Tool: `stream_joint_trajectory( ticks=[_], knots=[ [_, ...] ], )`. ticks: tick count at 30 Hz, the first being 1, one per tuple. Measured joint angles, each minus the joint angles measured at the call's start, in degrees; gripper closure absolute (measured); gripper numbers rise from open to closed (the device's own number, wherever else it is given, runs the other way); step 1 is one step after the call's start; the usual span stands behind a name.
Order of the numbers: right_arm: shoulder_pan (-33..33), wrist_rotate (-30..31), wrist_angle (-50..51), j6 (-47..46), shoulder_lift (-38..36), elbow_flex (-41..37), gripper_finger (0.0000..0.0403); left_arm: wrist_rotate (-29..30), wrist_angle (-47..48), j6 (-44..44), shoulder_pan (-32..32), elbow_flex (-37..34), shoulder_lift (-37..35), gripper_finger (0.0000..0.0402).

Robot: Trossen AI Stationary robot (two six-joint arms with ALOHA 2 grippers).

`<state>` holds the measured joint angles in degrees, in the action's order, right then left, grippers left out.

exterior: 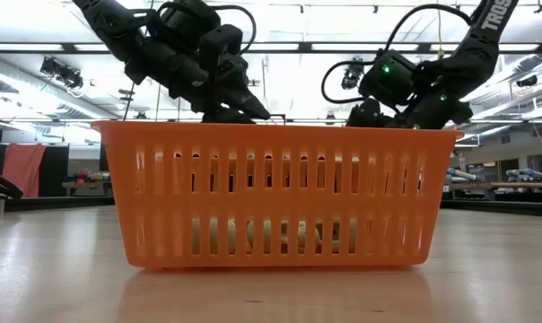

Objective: Sort Halloween decoration
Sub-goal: Put the orange pumpkin toy into the top black bin

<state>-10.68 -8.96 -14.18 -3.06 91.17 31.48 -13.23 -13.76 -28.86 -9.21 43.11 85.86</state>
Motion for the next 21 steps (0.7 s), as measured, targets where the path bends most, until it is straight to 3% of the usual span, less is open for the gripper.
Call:
stream_joint_trajectory(
  ticks=[7,21],
  knots=[
    [0.0,-1.6,2.2,-1.3,-2.0,0.0,0.0366,0.0,-0.1,0.0,0.0,0.0,0.0,0.0253],
    [0.5,1.7,-4.0,-0.4,-0.1,0.0,0.0207,1.7,-0.3,0.1,0.0,0.0,0.0,0.0253]
  ],
)
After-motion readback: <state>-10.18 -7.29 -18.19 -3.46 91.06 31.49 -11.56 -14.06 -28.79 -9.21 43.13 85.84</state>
